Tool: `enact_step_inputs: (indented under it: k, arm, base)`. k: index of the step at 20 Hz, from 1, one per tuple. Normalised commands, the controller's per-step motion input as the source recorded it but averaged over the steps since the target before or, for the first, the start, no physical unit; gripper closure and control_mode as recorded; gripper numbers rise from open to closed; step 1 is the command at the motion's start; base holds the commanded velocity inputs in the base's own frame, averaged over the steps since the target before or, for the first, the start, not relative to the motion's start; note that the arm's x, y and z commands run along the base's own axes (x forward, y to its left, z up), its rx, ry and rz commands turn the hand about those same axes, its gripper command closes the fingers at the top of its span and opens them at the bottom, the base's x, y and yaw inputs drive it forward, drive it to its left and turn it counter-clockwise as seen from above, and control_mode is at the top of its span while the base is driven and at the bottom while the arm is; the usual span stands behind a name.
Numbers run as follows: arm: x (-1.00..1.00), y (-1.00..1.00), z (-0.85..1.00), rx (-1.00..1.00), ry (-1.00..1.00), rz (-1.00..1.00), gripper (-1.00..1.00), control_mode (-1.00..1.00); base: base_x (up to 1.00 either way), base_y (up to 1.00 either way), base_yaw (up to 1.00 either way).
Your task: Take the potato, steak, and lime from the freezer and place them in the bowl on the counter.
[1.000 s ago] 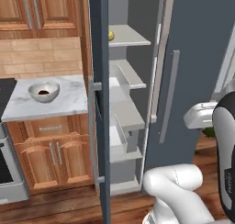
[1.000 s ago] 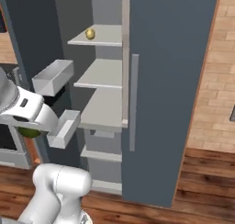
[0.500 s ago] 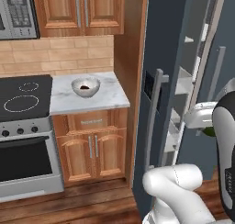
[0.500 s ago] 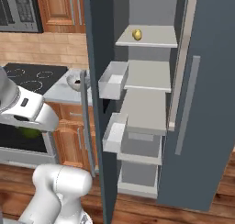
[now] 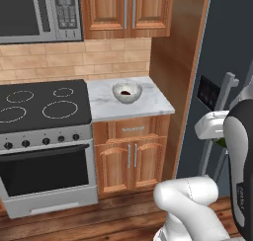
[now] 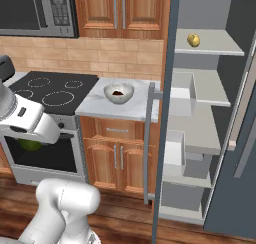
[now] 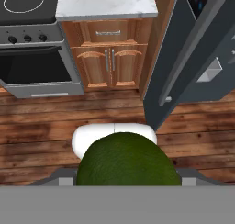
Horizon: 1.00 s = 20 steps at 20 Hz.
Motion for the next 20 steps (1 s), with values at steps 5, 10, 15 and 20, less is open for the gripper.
enact_step_inputs:
  k: [5,10,15,20]
  arm:
    - [0.00,0.00,0.00,0.00,0.00,0.00,1.00,1.00]
    - [0.00,0.00,0.00,0.00,0.00,0.00,1.00,1.00]
    - [0.00,0.00,0.00,0.00,0.00,0.00,1.00,1.00]
    - [0.00,0.00,0.00,0.00,0.00,0.00,1.00,1.00]
  base:
    - [0.66,0.22,0.00]
    - [0.63,0.32,0.00]
    - [0.52,0.35,0.00]
    - [0.65,0.10,0.00]
